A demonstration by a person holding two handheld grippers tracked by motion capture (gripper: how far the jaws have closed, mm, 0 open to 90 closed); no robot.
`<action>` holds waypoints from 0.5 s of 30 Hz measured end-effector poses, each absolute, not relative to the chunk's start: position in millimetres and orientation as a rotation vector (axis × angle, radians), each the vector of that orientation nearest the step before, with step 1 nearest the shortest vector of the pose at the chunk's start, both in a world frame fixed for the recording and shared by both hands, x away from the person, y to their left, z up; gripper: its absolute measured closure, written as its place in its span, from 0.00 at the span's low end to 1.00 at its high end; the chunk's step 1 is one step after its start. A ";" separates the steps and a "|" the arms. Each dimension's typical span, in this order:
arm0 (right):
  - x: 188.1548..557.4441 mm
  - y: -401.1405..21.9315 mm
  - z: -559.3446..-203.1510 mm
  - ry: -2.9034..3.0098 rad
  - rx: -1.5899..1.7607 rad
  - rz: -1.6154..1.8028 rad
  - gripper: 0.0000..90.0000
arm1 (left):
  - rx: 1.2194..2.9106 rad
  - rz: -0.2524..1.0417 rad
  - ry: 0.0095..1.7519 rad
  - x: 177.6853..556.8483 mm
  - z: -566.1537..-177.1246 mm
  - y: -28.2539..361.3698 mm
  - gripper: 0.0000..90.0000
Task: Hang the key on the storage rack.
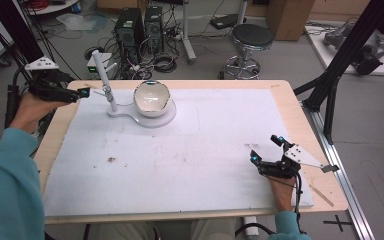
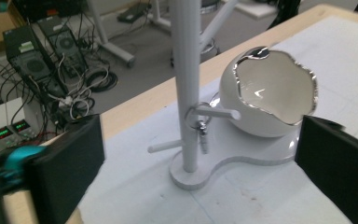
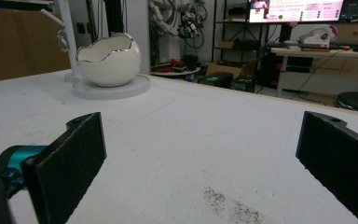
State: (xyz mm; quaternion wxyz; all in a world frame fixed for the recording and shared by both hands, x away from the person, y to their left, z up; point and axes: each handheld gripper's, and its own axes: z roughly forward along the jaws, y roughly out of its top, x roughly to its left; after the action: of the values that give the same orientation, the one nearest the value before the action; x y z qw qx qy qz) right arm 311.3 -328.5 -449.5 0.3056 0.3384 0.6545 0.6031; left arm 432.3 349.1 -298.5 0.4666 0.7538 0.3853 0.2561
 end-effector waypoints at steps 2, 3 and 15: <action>311.5 -328.8 -449.5 1.733 0.895 1.599 0.01 | 1.825 0.624 0.912 419.8 -298.5 349.5 0.02; 311.3 -328.7 -449.5 1.733 0.898 1.598 0.01 | 1.811 0.634 0.900 413.3 -297.6 348.5 0.02; 311.3 -328.4 -449.5 1.736 0.888 1.589 0.01 | 1.606 0.623 0.692 330.3 -329.6 300.1 0.02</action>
State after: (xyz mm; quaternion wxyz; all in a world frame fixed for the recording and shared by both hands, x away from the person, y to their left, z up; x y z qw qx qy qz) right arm 311.3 -328.4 -449.5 0.3082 0.3357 0.6566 0.6010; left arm 330.3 300.1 -329.6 0.5992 0.6926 0.2984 0.2686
